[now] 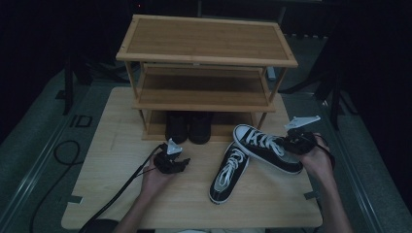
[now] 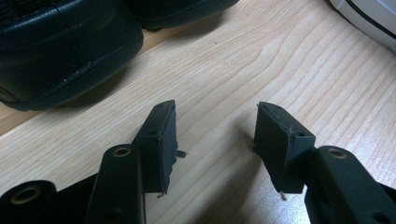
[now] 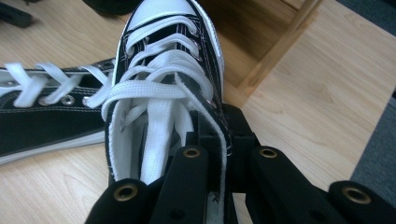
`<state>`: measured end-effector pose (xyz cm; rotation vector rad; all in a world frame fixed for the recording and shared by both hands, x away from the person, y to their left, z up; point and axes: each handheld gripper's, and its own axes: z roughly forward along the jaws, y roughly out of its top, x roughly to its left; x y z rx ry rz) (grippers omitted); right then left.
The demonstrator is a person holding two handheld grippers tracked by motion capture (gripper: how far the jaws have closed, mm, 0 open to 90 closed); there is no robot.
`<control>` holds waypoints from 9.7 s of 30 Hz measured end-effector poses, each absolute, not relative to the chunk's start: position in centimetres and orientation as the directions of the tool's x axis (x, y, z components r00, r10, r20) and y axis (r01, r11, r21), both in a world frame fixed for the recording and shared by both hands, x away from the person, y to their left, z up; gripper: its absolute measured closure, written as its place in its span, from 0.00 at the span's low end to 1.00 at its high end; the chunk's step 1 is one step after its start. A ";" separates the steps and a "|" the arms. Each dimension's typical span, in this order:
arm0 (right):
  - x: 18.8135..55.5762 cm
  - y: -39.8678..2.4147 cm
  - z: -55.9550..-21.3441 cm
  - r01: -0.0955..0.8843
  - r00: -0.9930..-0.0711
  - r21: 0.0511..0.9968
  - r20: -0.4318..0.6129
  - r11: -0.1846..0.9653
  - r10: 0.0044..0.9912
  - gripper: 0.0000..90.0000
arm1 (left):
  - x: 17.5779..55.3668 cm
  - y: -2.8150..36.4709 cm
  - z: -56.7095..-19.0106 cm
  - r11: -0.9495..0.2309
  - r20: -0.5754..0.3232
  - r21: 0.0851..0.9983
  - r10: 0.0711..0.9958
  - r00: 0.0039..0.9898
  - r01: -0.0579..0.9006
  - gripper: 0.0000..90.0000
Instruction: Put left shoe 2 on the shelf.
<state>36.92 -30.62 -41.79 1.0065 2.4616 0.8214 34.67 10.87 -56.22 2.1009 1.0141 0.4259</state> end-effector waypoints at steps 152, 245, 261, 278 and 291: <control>43.5 -17.3 -32.8 0.416 -0.662 0.817 -0.028 0.399 0.749 0.97 | 34.8 10.9 -56.2 -0.413 -0.023 0.745 0.769 0.639 0.524 0.55; 39.5 -26.5 -36.4 0.510 -0.580 0.758 -0.047 0.407 0.814 0.78 | 41.1 -3.2 -55.6 -0.372 0.040 0.808 0.808 0.587 0.457 1.00; 35.6 -25.7 -38.9 0.467 -0.644 0.759 -0.060 0.454 0.762 0.92 | 42.7 -3.7 -55.8 -0.357 0.040 0.799 0.834 0.550 0.483 1.00; 33.2 -24.5 -38.0 0.381 -0.681 0.814 -0.073 0.438 0.728 1.00 | 43.4 -3.9 -55.8 -0.357 0.045 0.797 0.840 0.541 0.487 0.99; 33.2 -24.3 -37.9 0.373 -0.684 0.817 -0.078 0.439 0.725 1.00 | 44.2 -4.6 -55.9 -0.316 0.031 0.806 0.868 0.496 0.501 1.00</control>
